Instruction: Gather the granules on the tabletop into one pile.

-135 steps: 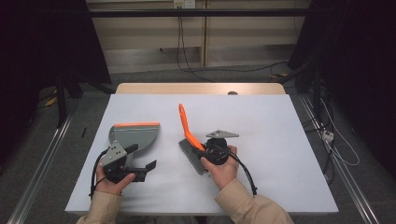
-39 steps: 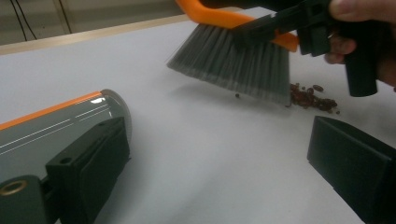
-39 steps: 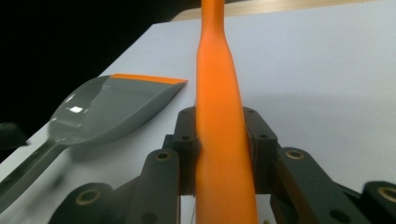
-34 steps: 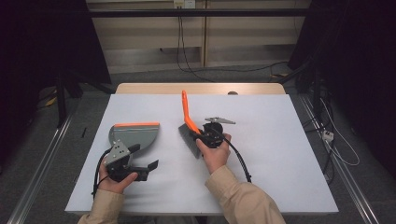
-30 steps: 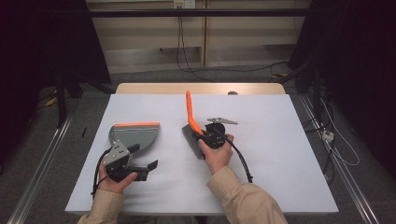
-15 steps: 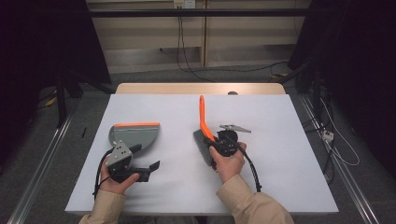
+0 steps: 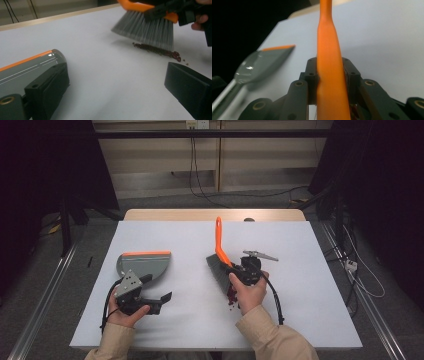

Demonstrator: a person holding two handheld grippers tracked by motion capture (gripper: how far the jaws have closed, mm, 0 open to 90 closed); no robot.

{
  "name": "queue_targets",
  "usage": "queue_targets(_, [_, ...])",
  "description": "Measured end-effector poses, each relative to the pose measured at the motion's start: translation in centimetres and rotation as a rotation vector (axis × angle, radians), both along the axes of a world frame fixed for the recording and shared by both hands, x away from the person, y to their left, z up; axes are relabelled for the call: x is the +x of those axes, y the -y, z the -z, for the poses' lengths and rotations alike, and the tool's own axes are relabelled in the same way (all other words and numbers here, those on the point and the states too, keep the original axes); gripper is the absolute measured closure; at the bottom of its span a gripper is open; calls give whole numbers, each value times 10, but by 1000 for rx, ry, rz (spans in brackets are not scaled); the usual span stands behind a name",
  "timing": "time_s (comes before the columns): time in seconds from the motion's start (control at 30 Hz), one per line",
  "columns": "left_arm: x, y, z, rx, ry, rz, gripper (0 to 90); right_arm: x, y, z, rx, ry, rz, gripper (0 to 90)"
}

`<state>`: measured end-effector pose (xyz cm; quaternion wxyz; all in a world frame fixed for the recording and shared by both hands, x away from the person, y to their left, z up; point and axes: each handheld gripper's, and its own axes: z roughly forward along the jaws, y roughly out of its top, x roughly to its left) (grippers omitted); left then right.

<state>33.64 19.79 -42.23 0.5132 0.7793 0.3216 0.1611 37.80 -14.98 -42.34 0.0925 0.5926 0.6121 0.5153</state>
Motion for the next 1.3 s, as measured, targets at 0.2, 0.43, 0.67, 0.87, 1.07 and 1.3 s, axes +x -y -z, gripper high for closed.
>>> queue_targets(0.2, [0,-2,1,-5,-5,-6,56,15,18,-20,-9,102,-78,714])
queue_targets(0.43, [0,-2,1,-6,-9,-9,56,31,43,-16,-210,199,-168,714])
queue_targets(0.67, [1,-2,3,-1,-15,-6,56,44,57,1,-391,264,-303,714])
queue_targets(0.87, [2,-2,3,-5,-17,-10,56,51,48,11,-532,365,-472,714])
queue_targets(1.07, [1,-5,3,-12,-16,-17,56,47,43,17,-566,420,-629,714])
queue_targets(1.3, [1,-7,2,-15,-13,-22,56,34,42,15,-592,450,-745,714])
